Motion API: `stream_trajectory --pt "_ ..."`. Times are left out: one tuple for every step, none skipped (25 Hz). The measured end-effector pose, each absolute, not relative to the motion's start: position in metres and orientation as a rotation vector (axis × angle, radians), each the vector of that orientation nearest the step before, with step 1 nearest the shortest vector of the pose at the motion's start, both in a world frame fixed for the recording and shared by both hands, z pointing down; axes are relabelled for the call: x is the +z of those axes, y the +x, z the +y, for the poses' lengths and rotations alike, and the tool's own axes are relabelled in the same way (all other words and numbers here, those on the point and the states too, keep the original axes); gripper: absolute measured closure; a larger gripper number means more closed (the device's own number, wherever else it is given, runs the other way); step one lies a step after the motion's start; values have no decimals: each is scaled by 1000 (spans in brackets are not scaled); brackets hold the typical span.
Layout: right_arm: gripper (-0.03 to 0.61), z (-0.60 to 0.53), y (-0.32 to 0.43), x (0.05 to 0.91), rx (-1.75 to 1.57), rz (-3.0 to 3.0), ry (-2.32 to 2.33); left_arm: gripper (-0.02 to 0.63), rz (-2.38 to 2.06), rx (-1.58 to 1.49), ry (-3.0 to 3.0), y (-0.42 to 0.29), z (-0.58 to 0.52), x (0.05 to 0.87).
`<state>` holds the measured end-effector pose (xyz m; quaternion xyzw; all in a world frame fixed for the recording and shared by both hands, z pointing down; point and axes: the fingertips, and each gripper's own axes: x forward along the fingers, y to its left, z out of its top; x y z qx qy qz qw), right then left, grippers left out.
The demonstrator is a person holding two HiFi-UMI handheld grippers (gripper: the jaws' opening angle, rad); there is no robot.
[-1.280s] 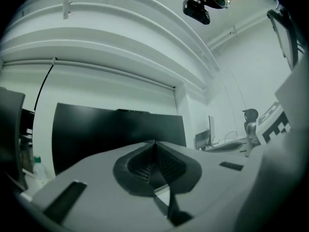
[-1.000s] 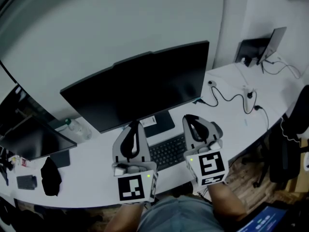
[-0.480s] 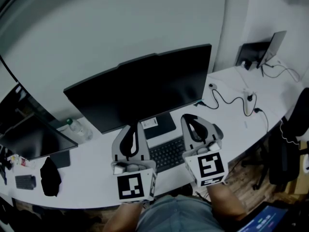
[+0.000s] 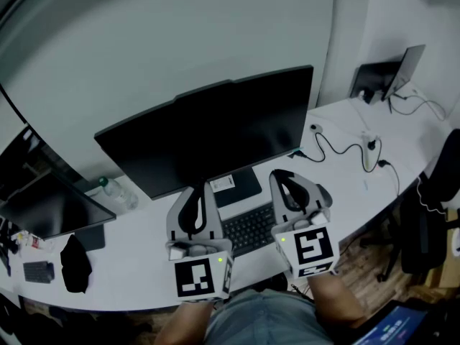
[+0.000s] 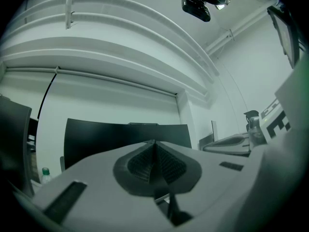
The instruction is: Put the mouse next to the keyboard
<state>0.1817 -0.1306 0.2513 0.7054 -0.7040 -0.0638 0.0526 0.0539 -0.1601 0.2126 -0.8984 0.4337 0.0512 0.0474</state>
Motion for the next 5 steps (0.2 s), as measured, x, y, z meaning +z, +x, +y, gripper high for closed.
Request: stream_trajectory --pt "565 -131 182 251 -194 -2140 2146 609 1320 157 -2734 54 -161 212" --pt "565 -131 182 251 -194 -2141 2147 609 1318 157 -2725 54 -161 211" --pt "565 -132 182 251 -193 -2141 2148 609 1318 158 -2718 54 -162 211" --pt "565 -132 182 251 -193 -2141 2148 609 1320 159 -2715 53 -162 211" --pt "565 -133 183 251 -192 -2142 2148 609 1322 160 -2714 53 -163 211"
